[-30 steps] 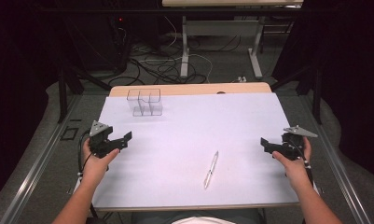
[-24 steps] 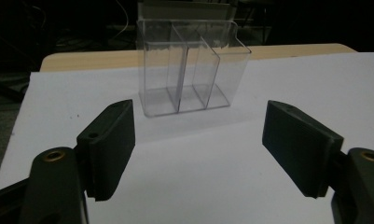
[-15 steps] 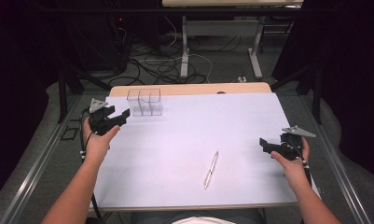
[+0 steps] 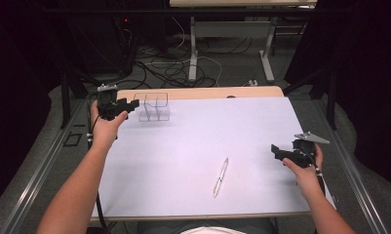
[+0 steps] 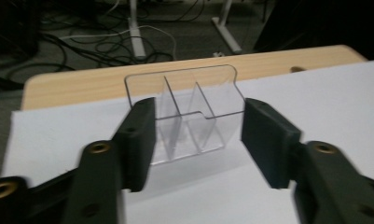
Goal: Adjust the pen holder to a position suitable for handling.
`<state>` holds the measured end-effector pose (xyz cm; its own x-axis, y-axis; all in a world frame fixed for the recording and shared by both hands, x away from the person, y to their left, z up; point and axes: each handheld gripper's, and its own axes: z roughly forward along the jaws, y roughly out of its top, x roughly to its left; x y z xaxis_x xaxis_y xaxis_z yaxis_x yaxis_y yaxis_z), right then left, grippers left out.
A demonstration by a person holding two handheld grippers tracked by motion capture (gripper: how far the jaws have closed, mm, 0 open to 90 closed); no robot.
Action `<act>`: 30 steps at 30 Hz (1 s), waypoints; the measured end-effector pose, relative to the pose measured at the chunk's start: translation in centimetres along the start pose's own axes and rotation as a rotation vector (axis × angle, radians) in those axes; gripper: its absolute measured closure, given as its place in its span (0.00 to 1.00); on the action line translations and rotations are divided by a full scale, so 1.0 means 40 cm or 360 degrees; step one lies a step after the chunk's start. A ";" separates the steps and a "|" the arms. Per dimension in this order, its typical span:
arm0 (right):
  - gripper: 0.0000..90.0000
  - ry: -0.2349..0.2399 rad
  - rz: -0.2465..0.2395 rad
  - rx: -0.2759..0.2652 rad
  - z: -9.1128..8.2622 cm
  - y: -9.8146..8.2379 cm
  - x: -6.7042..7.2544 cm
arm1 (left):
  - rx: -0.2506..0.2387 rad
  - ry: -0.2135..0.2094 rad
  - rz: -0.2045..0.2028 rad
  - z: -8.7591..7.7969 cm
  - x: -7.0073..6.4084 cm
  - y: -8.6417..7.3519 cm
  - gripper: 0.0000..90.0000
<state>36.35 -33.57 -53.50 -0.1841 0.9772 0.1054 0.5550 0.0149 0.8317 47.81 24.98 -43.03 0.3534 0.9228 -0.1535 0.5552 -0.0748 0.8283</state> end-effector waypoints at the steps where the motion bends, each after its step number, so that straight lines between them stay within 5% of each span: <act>1: 0.06 0.0003 -0.0001 -0.0004 0.000 0.000 0.000 | 0.0021 0.0031 0.0063 0.009 -0.006 0.012 0.54; 6: 0.06 0.0009 -0.0005 -0.0002 0.001 0.000 0.003 | 0.0065 0.0137 0.0190 0.036 -0.017 0.040 0.57; 16: 0.06 0.0011 -0.0005 0.0008 0.005 -0.002 0.004 | 0.0082 0.0177 0.0156 0.088 0.001 0.084 0.59; 30: 0.06 0.0021 0.0037 0.0020 0.007 -0.007 0.001 | 0.0156 0.0312 0.0082 0.151 0.035 0.069 0.73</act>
<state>36.40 -33.46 -53.88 -0.1817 0.9745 0.1319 0.5693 -0.0051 0.8221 54.40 23.78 -44.20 0.2353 0.9719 0.0031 0.6140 -0.1511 0.7747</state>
